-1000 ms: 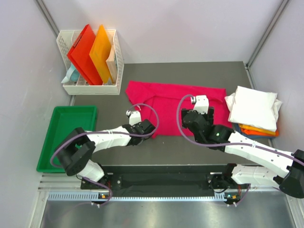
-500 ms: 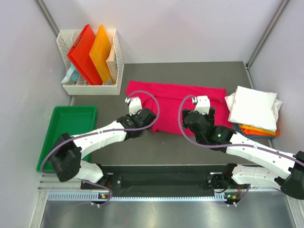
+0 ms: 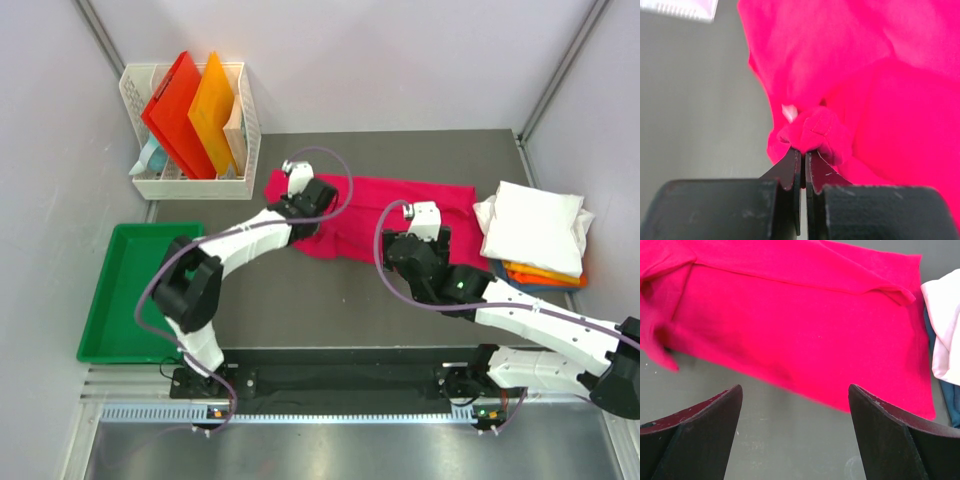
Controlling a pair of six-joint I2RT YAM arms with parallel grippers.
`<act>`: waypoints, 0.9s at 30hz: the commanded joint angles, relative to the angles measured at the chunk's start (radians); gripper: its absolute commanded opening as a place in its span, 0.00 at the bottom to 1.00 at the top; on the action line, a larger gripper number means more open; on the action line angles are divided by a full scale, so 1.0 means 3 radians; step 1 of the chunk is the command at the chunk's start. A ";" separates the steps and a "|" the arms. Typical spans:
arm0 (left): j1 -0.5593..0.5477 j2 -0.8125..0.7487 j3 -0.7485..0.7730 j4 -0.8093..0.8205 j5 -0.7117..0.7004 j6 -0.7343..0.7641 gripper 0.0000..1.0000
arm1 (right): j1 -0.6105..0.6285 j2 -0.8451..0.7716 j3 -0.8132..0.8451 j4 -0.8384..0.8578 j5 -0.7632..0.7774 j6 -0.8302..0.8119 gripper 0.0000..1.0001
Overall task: Fold and stack the t-shirts
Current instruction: Grap the side of the flattened tshirt closest away from the robot with both arms
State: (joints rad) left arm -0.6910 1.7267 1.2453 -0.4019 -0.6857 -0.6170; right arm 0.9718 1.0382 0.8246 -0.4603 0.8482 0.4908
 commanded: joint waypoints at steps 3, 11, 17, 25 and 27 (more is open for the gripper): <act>0.0375 0.0711 0.0874 0.0343 0.0296 0.0446 0.00 | -0.0033 0.0057 -0.0003 0.0036 0.0010 0.0036 0.86; 0.0422 0.1418 0.1637 0.0056 0.0486 0.0544 0.38 | -0.0049 0.0119 0.0043 0.0000 0.0031 -0.0015 0.86; 0.0483 0.0806 0.1065 0.0363 0.0292 0.0436 0.99 | -0.0059 0.0175 0.0069 0.0072 0.0000 -0.0092 0.86; 0.0636 0.0263 0.0375 0.0506 0.0434 0.0135 0.85 | -0.0064 0.0211 0.0048 0.0138 -0.0061 -0.0097 0.86; 0.0642 0.0222 0.0278 0.0511 0.0521 0.0053 0.72 | -0.0059 0.0221 0.0048 0.0138 -0.0076 -0.0087 0.86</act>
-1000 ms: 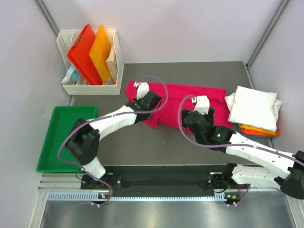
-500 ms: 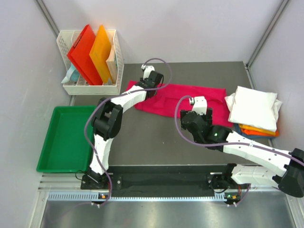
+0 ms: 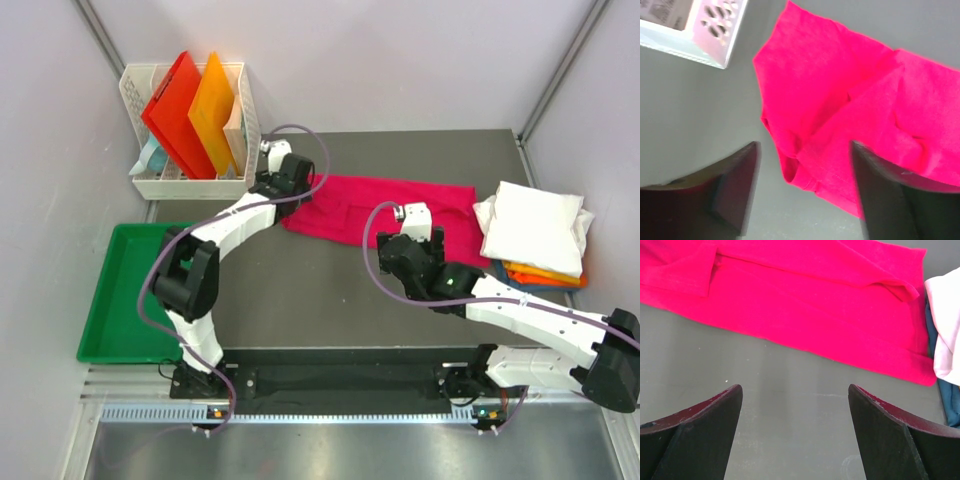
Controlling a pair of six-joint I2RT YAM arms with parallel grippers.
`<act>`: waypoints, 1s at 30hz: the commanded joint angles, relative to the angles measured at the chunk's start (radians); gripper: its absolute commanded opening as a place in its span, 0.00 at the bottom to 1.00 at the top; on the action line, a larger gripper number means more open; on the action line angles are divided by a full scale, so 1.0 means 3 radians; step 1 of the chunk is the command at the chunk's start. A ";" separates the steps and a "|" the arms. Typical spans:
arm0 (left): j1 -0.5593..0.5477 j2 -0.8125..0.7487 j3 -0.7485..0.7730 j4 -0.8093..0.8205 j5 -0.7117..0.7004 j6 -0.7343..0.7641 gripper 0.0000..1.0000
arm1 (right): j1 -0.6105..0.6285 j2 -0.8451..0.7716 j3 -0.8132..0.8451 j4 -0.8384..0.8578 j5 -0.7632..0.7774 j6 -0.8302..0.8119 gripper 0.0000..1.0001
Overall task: Fold and stack the t-shirts
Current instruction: Grap the side of the flattened tshirt closest away from the robot with both arms
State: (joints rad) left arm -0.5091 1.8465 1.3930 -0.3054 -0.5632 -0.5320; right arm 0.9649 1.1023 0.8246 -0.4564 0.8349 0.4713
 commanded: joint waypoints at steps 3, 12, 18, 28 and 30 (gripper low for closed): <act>0.0040 -0.0234 -0.0440 0.0332 0.0256 -0.0354 0.61 | -0.0041 -0.0003 0.0059 0.0090 -0.0042 -0.0001 0.86; 0.0066 -0.0091 -0.0548 0.0634 0.0405 -0.0344 0.63 | -0.0041 -0.0064 0.0043 -0.0038 -0.0052 0.0080 0.86; 0.0137 0.0139 -0.0435 0.0680 0.0507 -0.0318 0.62 | -0.0041 -0.0105 0.0028 -0.0120 -0.0037 0.0106 0.86; 0.0214 0.0257 -0.0389 0.0604 0.0569 -0.0369 0.54 | -0.0041 -0.0070 0.0018 -0.0140 0.0004 0.0096 0.86; 0.0214 0.0221 -0.0384 0.0588 0.0533 -0.0359 0.57 | -0.0041 -0.0059 0.0023 -0.0130 0.0004 0.0096 0.86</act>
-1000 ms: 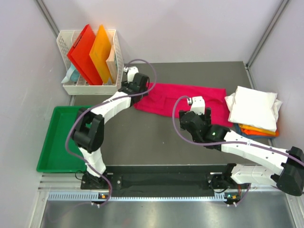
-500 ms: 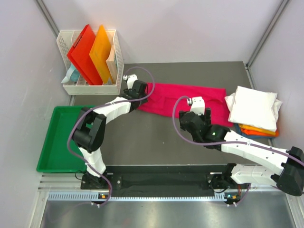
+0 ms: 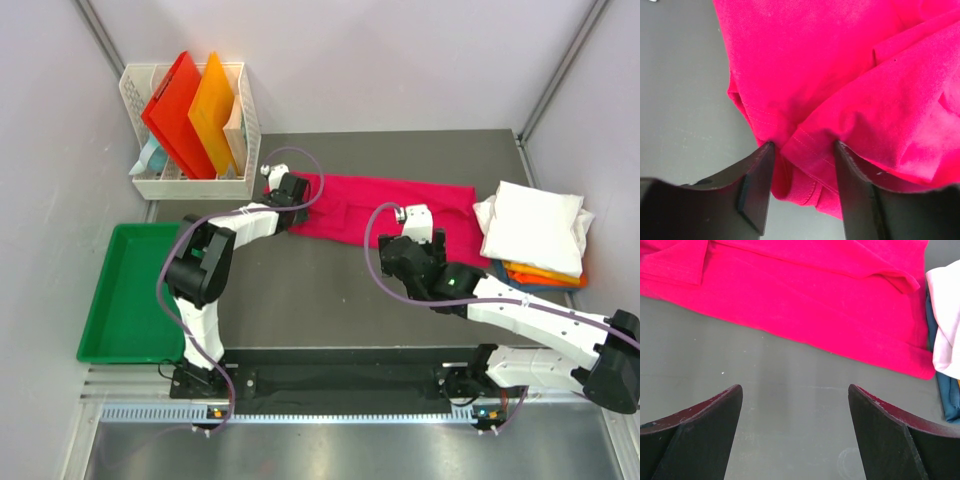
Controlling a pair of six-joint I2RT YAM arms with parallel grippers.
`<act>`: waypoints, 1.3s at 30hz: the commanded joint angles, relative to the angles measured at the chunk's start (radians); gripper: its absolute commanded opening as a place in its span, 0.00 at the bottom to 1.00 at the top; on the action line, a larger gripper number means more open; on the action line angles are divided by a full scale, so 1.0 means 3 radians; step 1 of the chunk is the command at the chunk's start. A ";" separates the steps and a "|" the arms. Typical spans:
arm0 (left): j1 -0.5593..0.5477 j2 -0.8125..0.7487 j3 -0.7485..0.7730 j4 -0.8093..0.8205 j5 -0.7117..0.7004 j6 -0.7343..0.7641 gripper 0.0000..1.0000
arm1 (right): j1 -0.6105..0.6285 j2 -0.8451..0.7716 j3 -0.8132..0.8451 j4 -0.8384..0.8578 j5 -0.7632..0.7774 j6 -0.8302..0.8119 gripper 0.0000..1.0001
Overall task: Fold and stack the t-shirts
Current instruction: Grap the side of the flattened tshirt closest away from the robot with both arms
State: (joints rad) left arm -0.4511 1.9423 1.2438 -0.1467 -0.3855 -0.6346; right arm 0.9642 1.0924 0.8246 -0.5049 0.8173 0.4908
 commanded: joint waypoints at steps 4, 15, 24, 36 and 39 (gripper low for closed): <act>0.0016 -0.0205 0.0108 0.0059 -0.0111 0.0065 0.64 | -0.0039 0.0010 0.0023 0.0087 0.0047 0.0021 0.86; 0.0036 -0.0159 0.0113 0.0090 -0.0131 0.0085 0.25 | -0.0039 0.0051 0.0033 0.0103 0.0021 0.0021 0.86; 0.0036 -0.0226 0.0134 0.0029 -0.0162 0.0065 0.59 | -0.0039 0.0056 0.0018 0.0098 0.0006 0.0057 0.86; 0.0031 -0.0303 0.0108 0.0039 -0.0167 0.0090 0.42 | -0.0039 0.0097 0.0018 0.0164 -0.0040 0.0031 0.86; 0.0031 -0.0247 0.0134 0.0024 -0.0157 0.0106 0.41 | -0.0039 0.0097 0.0018 0.0154 -0.0030 0.0021 0.85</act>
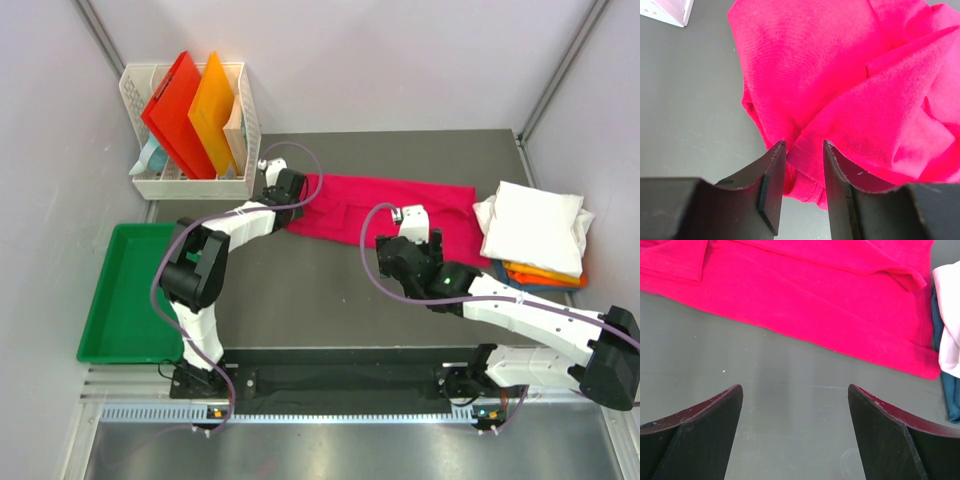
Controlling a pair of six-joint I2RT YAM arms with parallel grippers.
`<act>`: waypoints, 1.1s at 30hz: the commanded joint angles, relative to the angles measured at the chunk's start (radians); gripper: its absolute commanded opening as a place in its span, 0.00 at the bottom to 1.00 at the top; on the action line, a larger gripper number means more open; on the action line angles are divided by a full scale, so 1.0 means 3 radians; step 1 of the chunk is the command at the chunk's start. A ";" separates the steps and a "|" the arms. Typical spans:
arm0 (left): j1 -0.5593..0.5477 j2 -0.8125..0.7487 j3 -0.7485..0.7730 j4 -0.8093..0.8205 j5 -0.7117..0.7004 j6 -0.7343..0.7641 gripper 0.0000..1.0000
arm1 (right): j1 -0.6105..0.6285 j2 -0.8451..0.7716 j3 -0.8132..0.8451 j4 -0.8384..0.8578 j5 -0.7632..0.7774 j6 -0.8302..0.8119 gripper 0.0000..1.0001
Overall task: Fold and stack the t-shirts
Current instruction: Grap the side of the flattened tshirt closest away from the robot with both arms
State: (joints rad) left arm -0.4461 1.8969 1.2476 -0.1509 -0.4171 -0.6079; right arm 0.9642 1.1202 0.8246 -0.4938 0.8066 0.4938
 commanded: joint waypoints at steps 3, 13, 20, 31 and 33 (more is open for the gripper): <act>0.0014 -0.0034 0.0142 0.0022 -0.0046 0.0007 0.42 | -0.0039 -0.0006 0.0013 0.0122 0.0011 0.0016 0.86; 0.0020 0.0115 0.0228 -0.0024 -0.0021 0.0007 0.38 | -0.0039 0.0034 0.0023 0.0122 0.0021 0.0006 0.86; 0.0020 0.0161 0.0228 -0.0049 -0.0016 -0.0029 0.38 | -0.0049 0.0040 0.0008 0.0143 0.0026 -0.0020 0.86; 0.0025 0.0191 0.0213 -0.0085 -0.0005 -0.0065 0.25 | -0.0074 0.0014 -0.0013 0.0158 0.0016 -0.0041 0.86; 0.0025 0.0191 0.0203 -0.0085 0.0000 -0.0075 0.15 | -0.0074 0.0004 -0.0018 0.0158 0.0016 -0.0046 0.86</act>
State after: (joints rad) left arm -0.4454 1.9404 1.2819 -0.1772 -0.4152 -0.6205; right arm 0.9565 1.1324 0.8246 -0.4854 0.8070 0.4896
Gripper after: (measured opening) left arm 0.243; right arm 0.859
